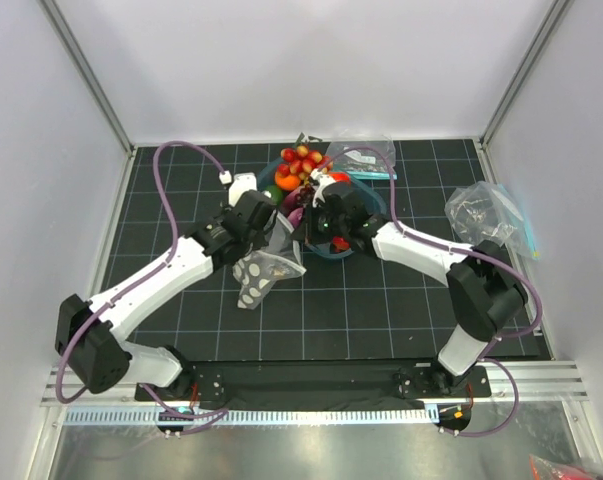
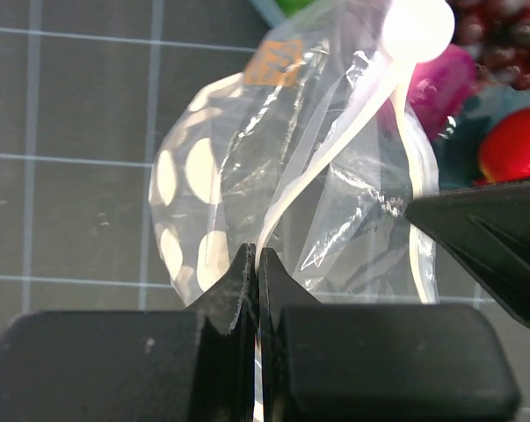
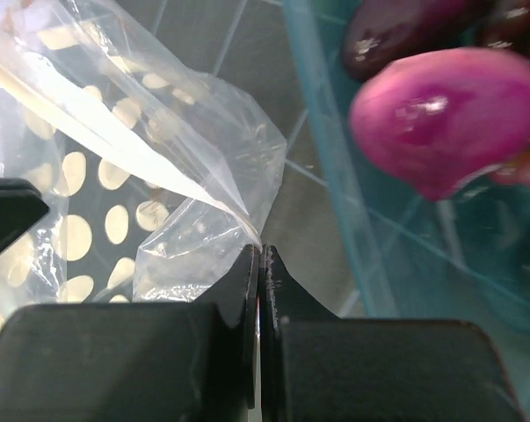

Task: Place the food in the zip-top bag and seal the zipper
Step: Open the zipper of the food storage bag, then pick up the fake fruit from the bin, then place the fake fruit in the zipper food storage bag, then adjust the zipper food storage bag at the center of the board.

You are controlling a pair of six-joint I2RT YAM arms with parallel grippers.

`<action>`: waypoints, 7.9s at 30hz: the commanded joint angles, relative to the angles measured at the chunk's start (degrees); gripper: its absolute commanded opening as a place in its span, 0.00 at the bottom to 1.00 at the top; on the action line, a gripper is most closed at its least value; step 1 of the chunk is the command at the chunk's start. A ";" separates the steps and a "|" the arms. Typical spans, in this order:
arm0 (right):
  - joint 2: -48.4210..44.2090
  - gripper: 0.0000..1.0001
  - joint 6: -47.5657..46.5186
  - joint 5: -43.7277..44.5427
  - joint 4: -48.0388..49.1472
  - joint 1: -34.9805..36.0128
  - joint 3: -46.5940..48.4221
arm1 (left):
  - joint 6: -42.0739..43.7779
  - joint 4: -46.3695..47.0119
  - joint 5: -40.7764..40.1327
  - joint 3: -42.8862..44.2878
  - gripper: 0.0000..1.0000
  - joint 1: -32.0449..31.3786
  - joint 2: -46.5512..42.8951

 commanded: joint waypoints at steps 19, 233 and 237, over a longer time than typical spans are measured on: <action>-16.36 0.47 -7.85 17.82 7.46 -2.40 -13.63 | 14.22 -1.54 6.44 13.60 0.00 -0.03 9.01; -6.62 0.01 -6.27 51.77 -33.33 22.65 25.21 | 17.91 1.45 10.84 7.26 0.00 12.18 -7.95; -2.86 0.01 -5.57 44.47 -28.68 22.65 25.29 | 20.37 1.10 4.34 7.17 0.00 12.19 -10.59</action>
